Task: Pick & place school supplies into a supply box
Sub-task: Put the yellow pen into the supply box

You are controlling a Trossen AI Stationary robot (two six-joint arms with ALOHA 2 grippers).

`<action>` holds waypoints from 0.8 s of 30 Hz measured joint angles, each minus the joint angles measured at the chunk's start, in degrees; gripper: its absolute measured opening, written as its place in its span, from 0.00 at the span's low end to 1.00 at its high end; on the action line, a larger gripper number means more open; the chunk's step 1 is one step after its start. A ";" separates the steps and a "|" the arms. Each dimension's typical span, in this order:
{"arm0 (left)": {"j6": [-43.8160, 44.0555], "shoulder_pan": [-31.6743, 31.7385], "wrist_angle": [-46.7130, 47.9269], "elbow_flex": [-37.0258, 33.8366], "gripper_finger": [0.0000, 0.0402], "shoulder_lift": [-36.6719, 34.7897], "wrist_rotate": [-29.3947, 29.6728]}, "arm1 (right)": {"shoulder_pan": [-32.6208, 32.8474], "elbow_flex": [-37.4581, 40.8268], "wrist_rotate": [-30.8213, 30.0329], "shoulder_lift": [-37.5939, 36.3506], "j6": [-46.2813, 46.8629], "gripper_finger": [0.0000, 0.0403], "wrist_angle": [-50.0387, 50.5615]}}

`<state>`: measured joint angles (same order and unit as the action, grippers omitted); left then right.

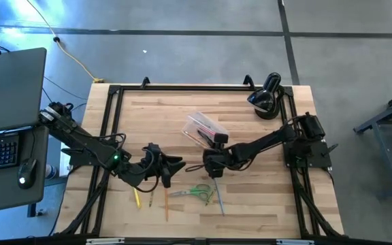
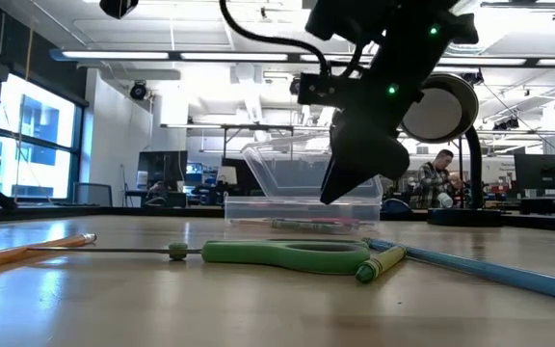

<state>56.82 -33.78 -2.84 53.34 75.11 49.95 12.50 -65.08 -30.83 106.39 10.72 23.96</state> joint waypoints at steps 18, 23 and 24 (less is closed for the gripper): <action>0.64 0.03 8.24 -0.09 0.48 1.00 -11.18 | 1.09 -0.10 3.17 0.00 -0.37 0.38 3.19; 0.42 0.04 8.49 -0.09 0.48 1.01 -10.29 | 2.67 -0.07 3.17 0.09 -0.53 0.36 4.83; 0.23 0.10 8.71 -0.09 0.48 1.08 -9.92 | 2.99 -0.07 2.71 0.09 -0.37 0.36 5.70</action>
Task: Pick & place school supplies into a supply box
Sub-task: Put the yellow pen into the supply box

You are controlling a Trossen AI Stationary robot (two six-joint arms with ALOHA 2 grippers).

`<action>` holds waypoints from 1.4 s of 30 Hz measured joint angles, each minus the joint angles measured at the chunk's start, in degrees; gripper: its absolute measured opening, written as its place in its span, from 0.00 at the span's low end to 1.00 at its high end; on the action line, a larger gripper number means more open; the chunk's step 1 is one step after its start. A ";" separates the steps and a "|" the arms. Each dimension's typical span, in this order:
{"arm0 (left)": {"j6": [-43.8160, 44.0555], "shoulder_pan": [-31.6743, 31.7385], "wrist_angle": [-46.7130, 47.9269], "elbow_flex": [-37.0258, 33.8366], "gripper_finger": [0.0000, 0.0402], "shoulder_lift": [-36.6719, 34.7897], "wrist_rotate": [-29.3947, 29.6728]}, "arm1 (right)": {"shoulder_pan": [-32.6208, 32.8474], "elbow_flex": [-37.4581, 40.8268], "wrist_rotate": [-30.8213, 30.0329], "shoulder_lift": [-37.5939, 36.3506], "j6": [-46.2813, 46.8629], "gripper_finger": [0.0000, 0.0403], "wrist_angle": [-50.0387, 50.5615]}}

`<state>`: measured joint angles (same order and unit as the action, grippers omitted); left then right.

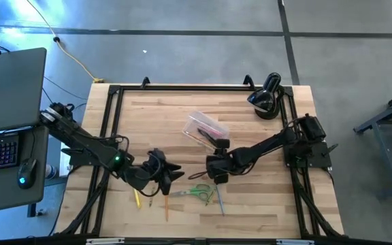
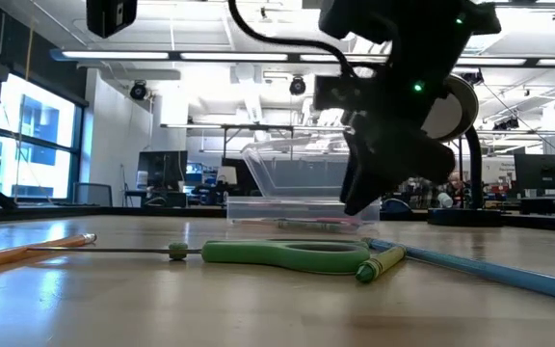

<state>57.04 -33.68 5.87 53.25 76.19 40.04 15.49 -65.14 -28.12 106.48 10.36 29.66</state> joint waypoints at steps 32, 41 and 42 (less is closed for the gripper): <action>58.00 -7.16 36.94 0.02 0.47 2.51 -33.88 | 13.11 0.07 -12.59 -10.64 12.72 0.35 14.02; 80.82 -19.64 39.32 0.07 0.47 10.21 -35.27 | 13.06 0.07 -12.09 -10.51 12.74 0.35 14.02; 81.50 -20.19 39.30 0.04 0.47 11.60 -35.96 | 13.06 0.07 -12.09 -10.49 12.70 0.35 13.98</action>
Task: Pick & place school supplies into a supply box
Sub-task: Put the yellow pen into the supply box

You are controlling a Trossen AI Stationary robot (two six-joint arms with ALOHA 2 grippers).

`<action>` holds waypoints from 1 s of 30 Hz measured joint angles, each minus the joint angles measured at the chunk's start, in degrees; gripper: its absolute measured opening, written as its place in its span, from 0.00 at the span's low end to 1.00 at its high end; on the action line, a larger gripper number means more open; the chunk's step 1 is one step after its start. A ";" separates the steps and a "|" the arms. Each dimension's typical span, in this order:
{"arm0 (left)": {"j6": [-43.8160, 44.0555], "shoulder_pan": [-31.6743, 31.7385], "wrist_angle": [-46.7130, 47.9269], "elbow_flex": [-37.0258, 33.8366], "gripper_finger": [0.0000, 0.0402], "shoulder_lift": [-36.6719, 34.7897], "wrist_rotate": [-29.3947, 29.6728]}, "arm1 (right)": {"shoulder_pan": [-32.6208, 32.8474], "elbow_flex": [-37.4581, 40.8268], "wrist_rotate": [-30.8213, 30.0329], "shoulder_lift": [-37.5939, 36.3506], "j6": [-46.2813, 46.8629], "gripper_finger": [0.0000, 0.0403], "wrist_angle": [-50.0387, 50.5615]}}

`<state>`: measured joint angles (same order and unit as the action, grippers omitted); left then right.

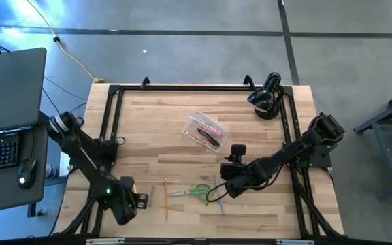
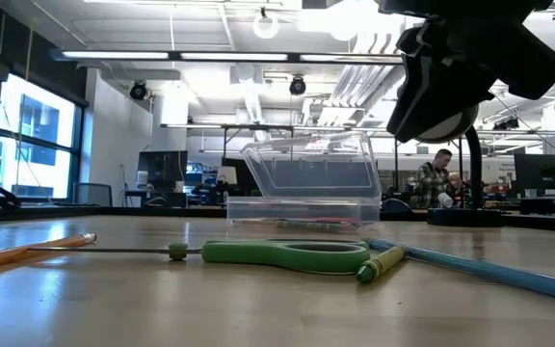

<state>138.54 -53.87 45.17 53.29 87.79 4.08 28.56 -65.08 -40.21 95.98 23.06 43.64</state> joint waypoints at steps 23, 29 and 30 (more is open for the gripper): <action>1.36 -0.52 4.36 -2.00 0.33 6.65 7.51 | -0.04 0.00 1.20 0.02 0.49 0.35 -1.49; 1.09 -0.58 3.99 -3.20 0.15 8.15 8.04 | -0.04 0.00 1.18 0.04 0.15 0.35 -1.74; 0.92 -0.58 3.86 -3.38 0.13 8.21 8.65 | -0.04 0.00 1.20 0.04 0.07 0.35 -1.74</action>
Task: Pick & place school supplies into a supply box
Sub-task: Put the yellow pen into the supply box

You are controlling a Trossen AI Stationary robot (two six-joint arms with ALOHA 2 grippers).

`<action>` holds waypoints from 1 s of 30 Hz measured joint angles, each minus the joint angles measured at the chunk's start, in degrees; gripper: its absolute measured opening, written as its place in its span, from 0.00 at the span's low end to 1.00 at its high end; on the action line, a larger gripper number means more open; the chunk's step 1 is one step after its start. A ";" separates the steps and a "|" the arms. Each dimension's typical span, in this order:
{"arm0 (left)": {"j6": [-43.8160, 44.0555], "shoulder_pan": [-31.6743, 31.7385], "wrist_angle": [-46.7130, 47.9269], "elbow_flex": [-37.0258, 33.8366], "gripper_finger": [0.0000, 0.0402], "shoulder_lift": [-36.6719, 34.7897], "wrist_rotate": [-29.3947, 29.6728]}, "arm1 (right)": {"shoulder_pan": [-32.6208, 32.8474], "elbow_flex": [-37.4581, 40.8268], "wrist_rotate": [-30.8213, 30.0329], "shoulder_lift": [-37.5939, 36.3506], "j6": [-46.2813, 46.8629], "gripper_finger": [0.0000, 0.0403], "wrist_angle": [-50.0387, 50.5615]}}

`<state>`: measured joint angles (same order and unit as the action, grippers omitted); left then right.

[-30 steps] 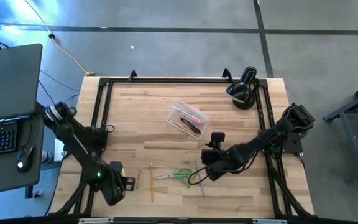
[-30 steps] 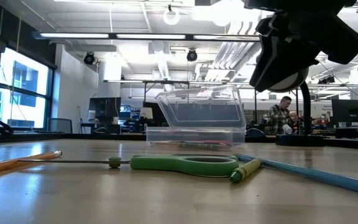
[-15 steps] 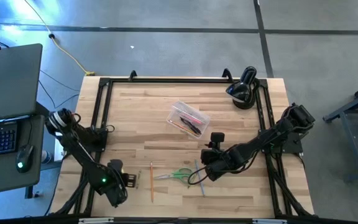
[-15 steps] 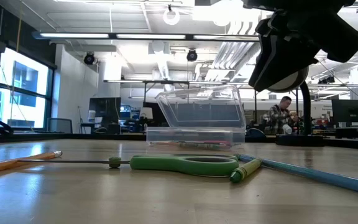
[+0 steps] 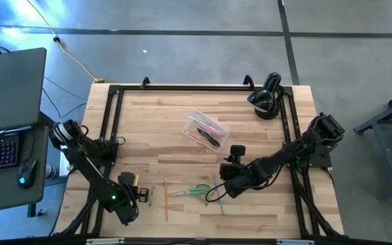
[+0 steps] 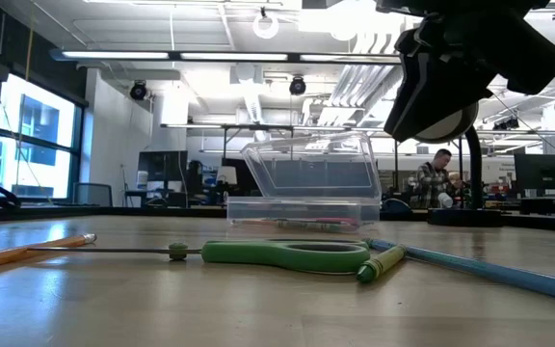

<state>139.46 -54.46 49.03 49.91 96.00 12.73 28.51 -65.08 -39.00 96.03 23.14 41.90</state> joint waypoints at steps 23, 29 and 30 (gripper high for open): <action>-34.75 25.10 -17.16 -0.64 0.07 -0.57 33.12 | 0.00 0.00 0.00 0.02 -0.21 0.35 -0.86; -64.80 39.54 -37.10 -0.46 0.03 -0.80 22.02 | 0.00 0.00 0.05 0.02 -0.22 0.35 -0.53; -67.80 41.40 -38.22 -0.46 0.03 -0.80 19.80 | 0.05 0.00 0.19 0.02 -0.24 0.35 -0.38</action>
<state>71.66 -13.06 10.81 49.45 95.20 32.53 28.57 -65.08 -38.82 96.05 22.90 41.52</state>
